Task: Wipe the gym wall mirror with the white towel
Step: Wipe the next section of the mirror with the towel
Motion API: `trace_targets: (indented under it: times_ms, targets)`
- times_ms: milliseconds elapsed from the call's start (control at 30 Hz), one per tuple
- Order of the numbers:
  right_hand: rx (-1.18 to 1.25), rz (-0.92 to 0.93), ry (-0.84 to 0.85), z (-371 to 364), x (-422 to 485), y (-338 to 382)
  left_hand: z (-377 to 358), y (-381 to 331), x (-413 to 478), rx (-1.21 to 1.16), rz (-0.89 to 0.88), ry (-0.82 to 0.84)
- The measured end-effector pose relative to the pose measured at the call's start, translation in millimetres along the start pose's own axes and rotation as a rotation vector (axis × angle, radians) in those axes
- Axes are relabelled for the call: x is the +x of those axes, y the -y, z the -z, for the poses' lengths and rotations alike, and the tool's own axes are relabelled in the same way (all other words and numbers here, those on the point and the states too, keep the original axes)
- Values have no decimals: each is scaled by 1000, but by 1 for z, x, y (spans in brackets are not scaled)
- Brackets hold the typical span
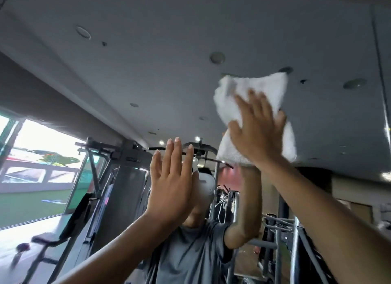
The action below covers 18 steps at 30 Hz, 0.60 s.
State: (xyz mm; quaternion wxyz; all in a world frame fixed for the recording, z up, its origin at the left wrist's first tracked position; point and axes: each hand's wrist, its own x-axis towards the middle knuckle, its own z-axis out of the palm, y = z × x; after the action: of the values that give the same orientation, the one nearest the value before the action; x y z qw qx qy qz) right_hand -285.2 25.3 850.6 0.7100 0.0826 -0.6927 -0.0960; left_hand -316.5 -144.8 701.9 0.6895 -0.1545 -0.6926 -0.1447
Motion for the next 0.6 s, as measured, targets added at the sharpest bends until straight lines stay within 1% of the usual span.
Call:
trace_targets:
  times_ms: [67,133,167,200,233,267,300,333,400,433,467,500,533,600]
  targets:
    - [-13,400,65,5,-18,-14,-3,-12,1,6,-45,8]
    - [-60,798,86,14,-23,-45,-5,-20,2,19,-92,10]
    - [-82,915,85,17,-22,-61,-6,-22,2,23,-111,13]
    - [-94,954,92,18,-19,-77,-7,-25,2,29,-129,17]
    - [-101,922,97,19,-15,-91,-8,-26,3,41,-143,22]
    - [-107,822,92,19,-10,-104,-10,-27,5,52,-156,27]
    - [-108,658,70,20,-3,-114,-11,-29,7,60,-169,29]
    - [-107,434,25,21,3,-121,-13,-31,10,62,-182,29]
    - [-73,-92,-48,19,15,-123,-16,-37,15,61,-212,27]
    - [-49,-281,-51,18,17,-117,-17,-42,18,62,-227,25]
    - [-49,-364,-47,17,15,-109,-19,-46,19,63,-238,22]
    - [-66,-321,-44,15,8,-102,-22,-51,20,63,-243,19]
    - [-83,-159,-32,14,-3,-98,-24,-55,21,61,-244,16]
    - [-98,358,62,17,-30,-102,-26,-62,22,50,-240,15]
